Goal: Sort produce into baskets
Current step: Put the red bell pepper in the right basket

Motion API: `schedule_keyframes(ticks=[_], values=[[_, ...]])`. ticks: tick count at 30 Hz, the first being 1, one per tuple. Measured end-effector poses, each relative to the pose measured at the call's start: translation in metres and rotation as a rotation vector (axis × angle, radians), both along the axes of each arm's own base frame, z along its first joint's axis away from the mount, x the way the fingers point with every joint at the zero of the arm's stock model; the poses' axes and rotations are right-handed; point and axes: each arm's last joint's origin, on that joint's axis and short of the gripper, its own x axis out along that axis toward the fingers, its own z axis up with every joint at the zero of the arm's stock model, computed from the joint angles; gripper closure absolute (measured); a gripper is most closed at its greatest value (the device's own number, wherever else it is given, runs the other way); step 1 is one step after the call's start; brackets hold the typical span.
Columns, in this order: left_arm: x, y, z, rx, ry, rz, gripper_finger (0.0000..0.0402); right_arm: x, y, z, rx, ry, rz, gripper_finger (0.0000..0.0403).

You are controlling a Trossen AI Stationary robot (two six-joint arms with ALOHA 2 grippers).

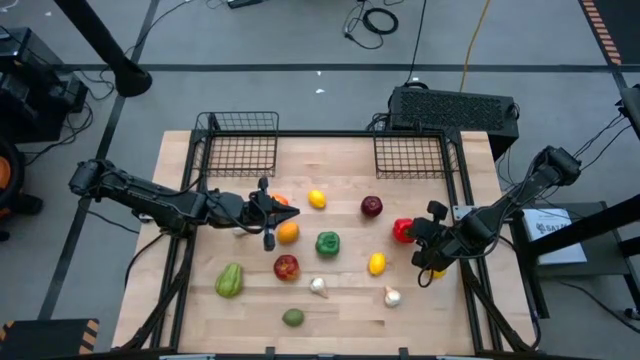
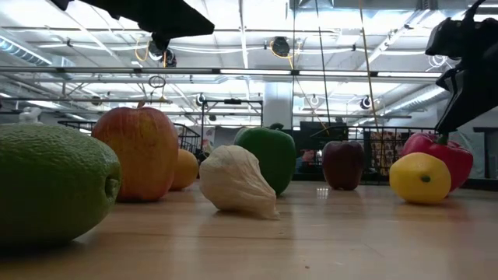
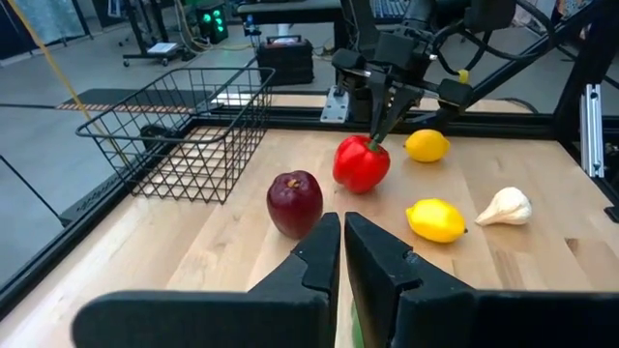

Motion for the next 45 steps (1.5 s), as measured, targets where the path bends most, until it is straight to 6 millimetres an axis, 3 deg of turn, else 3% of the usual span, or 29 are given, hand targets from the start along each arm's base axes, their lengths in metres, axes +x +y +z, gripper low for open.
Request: schedule_keyframes(ticks=[4, 14, 28, 38, 45], values=[[-0.001, -0.002, -0.002, -0.012, 0.019, -0.005, 0.0372, 0.006, 0.004, 0.017, 0.007, -0.033, 0.037, 0.0400], [-0.003, -0.010, -0.003, -0.009, 0.030, -0.037, 0.0372, 0.022, 0.014, 0.087, -0.014, -0.230, 0.131, 0.0400], [-0.003, -0.014, -0.001, -0.012, 0.014, -0.055, 0.0372, 0.025, 0.012, 0.129, -0.152, -0.344, 0.160, 0.0400], [-0.004, -0.014, -0.003, -0.008, 0.033, -0.054, 0.0372, 0.030, 0.011, 0.139, -0.204, -0.434, 0.128, 0.0399], [-0.003, -0.013, -0.004, 0.050, 0.046, -0.065, 0.0372, 0.021, -0.008, 0.177, -0.369, -0.646, 0.072, 0.0399]])
